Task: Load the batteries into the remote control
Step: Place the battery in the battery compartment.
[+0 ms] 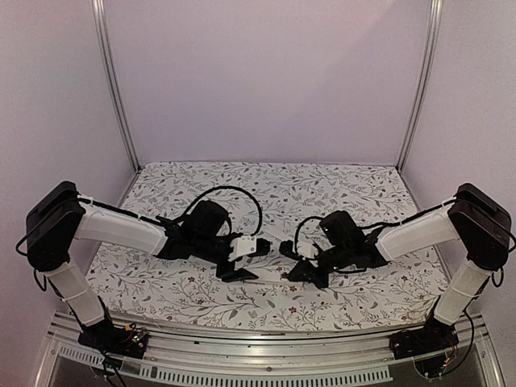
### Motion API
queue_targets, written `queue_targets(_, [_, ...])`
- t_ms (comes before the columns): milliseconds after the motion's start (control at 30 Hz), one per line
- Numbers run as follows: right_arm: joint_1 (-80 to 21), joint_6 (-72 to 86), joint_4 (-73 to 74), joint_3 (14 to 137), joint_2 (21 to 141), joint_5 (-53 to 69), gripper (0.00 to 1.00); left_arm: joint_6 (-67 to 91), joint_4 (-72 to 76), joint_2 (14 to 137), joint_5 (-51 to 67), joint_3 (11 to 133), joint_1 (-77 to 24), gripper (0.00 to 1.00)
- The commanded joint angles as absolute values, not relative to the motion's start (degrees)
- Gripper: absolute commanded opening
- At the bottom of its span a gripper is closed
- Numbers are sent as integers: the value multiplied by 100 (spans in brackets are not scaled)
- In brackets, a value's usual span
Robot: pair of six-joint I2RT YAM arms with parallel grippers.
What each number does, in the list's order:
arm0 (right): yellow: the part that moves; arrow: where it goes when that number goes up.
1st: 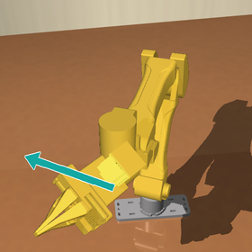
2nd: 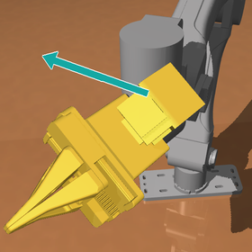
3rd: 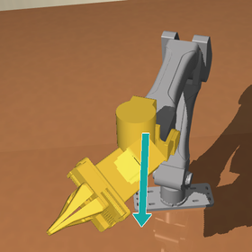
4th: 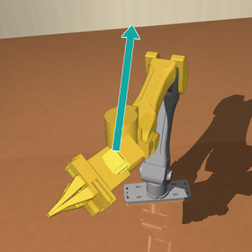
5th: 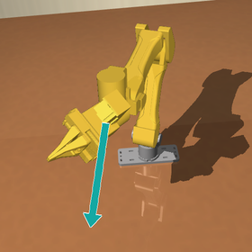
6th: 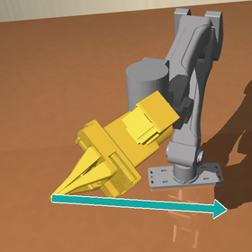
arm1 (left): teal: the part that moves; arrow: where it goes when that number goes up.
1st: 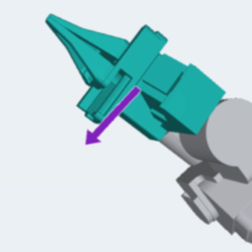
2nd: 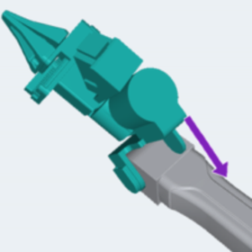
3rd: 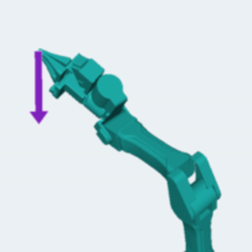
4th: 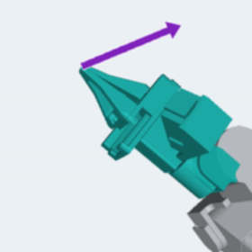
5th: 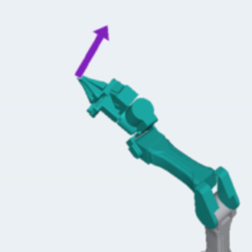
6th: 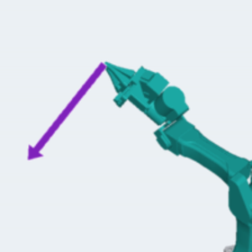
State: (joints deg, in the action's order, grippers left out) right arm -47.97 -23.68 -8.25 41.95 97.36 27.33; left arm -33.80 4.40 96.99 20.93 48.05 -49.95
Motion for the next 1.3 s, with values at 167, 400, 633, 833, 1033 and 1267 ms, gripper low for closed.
queue_targets(167, [-4817,-2452,-430,4339,9803,2533,1,-3333,448,9679,2052,4790,-4931,70])
queue_targets(400, [-4821,-2443,-325,4443,9770,2566,14,-3335,431,9740,2082,4814,-4938,70])
queue_targets(633, [-4817,-2494,-154,4573,9696,2597,20,-3340,422,9790,2119,4840,-4936,70])
queue_targets(833, [-4821,-2185,-70,4806,9304,2759,21,-3033,654,9849,2136,4941,-5039,65])
queue_targets(1033, [-4401,-281,82,4936,8592,2747,24,-2826,879,9918,2007,5034,-5317,13])
queue_targets(1267, [-4069,2234,1154,4603,8798,2396,30,-2800,1013,10360,1888,5199,-5601,5])
